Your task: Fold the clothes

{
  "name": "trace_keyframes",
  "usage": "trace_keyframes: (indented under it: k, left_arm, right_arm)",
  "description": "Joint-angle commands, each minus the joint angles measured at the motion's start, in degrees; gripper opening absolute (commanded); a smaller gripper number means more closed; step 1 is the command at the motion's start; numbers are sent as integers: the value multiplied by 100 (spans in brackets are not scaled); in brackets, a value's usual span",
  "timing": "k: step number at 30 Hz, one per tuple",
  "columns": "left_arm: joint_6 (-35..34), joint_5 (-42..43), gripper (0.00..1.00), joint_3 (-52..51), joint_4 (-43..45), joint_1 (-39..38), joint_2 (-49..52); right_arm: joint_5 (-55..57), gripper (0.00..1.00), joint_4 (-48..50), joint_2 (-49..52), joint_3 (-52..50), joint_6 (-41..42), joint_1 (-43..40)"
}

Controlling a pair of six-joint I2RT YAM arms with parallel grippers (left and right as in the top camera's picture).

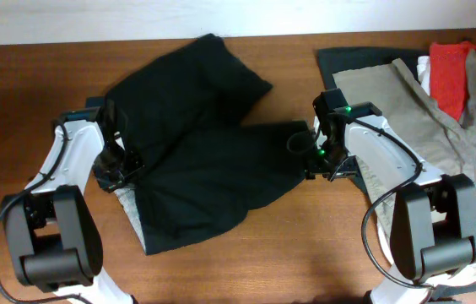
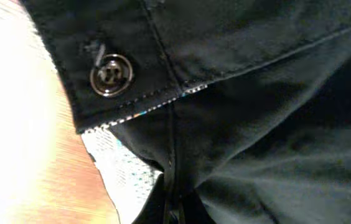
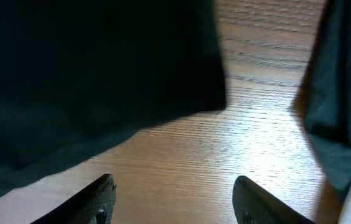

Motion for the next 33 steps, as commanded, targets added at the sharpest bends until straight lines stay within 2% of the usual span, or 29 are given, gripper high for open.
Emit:
trace_keyframes:
  k: [1,4,10,11,12,13,14,16,18,21,23,24,25,26,27,28,29,33]
  left_arm:
    - [7,-909,0,-179,-170,7,-74]
    - [9,-1351,1,-179,-433,7,-74]
    - [9,-1429,4,-179,-337,7,-74]
    - [9,-1429,3,-179,-278,7,-74]
    - [9,-1429,4,-179,-223,7,-74]
    - [11,-1432,4,-179,-205,7,-74]
    - [11,-1432,6,-179,-221,7,-74]
    - [11,-1436,6,-179,-348,7,-74]
    - [11,-1482,3,-179,-455,7,-74]
    - [11,-1569,1,-179,-498,7,-74]
    - [11,-1683,0,-177,-586,7,-74]
    - [9,-1836,0,-177,-621,11,-76]
    - [7,-1834,5,-177,-597,35,-76]
    - [9,-1808,19,-177,-573,44,-76]
    - [9,-1812,49,-177,-542,44,-76]
    - [9,-1788,65,-177,-470,44,-76]
    - [9,-1764,69,-173,-380,44,-76]
    - [7,-1537,70,-173,-138,44,-76]
  right_arm:
    - [144,65,-129,-81,70,129,13]
    - [-210,67,17,-61,68,127,15]
    - [-1165,67,529,492,68,129,20]
    - [-1193,61,573,590,68,129,20]
    - [-1191,46,584,675,68,127,20]
    - [-1185,23,562,726,68,127,20]
    - [-1106,4,341,748,68,168,20]
    - [-428,4,-387,745,68,691,17]
    - [-42,4,-870,745,68,730,20]
    - [-46,5,-1134,743,70,728,20]
    - [-44,8,-1069,557,92,492,20]
    - [-33,17,-970,299,221,400,17]
    - [87,33,-887,46,457,402,9]
    - [105,63,-754,-98,662,393,9]
    - [101,79,-511,-203,925,345,9]
    - [-140,85,26,-214,1311,-170,15]
    - [-514,85,459,-175,1423,-422,13]
    - [-1672,85,2085,468,1429,-459,26]
